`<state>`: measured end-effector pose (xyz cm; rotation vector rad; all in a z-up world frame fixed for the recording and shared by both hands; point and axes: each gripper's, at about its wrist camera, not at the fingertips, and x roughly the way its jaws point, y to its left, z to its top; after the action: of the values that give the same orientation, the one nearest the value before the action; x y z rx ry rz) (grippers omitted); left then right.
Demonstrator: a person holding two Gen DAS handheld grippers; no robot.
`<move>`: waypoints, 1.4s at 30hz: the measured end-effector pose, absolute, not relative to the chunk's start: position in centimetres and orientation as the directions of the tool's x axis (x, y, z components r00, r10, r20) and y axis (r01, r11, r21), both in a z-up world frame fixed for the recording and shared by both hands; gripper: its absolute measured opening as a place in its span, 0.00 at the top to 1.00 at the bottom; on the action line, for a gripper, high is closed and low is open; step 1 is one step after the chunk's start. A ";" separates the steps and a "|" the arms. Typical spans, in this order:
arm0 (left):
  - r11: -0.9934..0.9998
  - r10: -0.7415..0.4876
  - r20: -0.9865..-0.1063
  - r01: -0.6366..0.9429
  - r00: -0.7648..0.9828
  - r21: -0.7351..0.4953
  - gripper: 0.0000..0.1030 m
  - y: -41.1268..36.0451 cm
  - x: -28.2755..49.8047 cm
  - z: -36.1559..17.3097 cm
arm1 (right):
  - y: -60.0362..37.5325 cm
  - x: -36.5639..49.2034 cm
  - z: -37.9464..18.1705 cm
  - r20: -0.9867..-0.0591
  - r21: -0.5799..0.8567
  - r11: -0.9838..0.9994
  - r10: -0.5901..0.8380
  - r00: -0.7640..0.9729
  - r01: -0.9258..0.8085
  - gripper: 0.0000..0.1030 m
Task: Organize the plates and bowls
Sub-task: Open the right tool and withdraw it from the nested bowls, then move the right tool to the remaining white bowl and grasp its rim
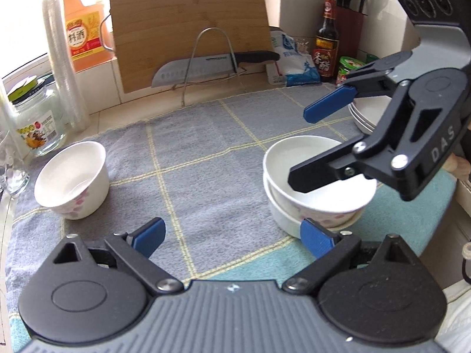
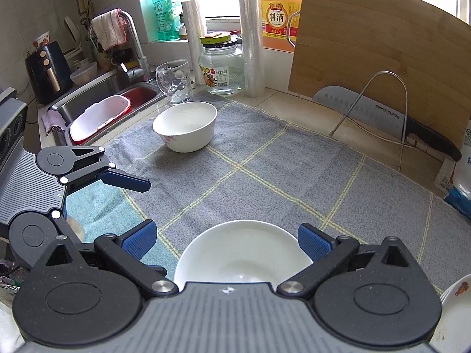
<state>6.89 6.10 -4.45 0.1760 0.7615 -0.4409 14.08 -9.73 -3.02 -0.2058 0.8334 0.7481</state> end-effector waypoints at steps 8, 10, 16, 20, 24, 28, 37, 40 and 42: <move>0.938 -0.270 -0.690 0.347 0.672 -0.029 0.05 10.5 8.6 -4.9 | -5.5 15.5 -2.7 -0.741 0.082 0.694 0.523 0.422 -0.716 0.00; 0.945 -0.265 -0.690 0.323 0.674 -0.048 0.05 11.8 9.2 -5.2 | -4.4 15.9 -2.5 -0.743 0.071 0.688 0.520 0.422 -0.722 0.00; 0.970 -0.187 -0.664 0.241 0.724 -0.010 0.05 15.1 10.9 -6.2 | -1.0 17.9 -2.3 -0.750 0.056 0.684 0.509 0.421 -0.728 0.00; 0.978 -0.141 -0.654 0.208 0.744 0.025 0.05 16.7 12.3 -7.0 | 0.9 19.4 -2.5 -0.760 0.059 0.686 0.502 0.413 -0.725 0.00; 0.978 -0.112 -0.641 0.198 0.759 0.064 0.05 17.6 13.6 -7.6 | 2.5 20.9 -3.1 -0.774 0.065 0.686 0.493 0.398 -0.724 0.00; 0.978 -0.116 -0.637 0.201 0.762 0.062 0.05 18.1 14.6 -8.1 | 3.8 22.1 -3.7 -0.786 0.073 0.684 0.487 0.381 -0.726 0.00; 0.976 -0.129 -0.635 0.210 0.761 0.053 0.05 18.8 16.0 -8.8 | 5.9 24.3 -4.4 -0.798 0.078 0.674 0.484 0.358 -0.735 0.00; 0.977 -0.132 -0.633 0.210 0.763 0.049 0.05 18.9 16.3 -8.9 | 6.6 25.1 -4.6 -0.799 0.088 0.667 0.491 0.348 -0.739 0.00; 0.978 -0.131 -0.634 0.206 0.762 0.045 0.05 18.9 16.6 -9.0 | 7.2 25.6 -4.8 -0.799 0.094 0.658 0.497 0.337 -0.747 0.00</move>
<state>16.60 18.91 -8.99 0.1144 0.6802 -0.1839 25.64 7.17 -4.78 -0.3139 0.9129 0.8284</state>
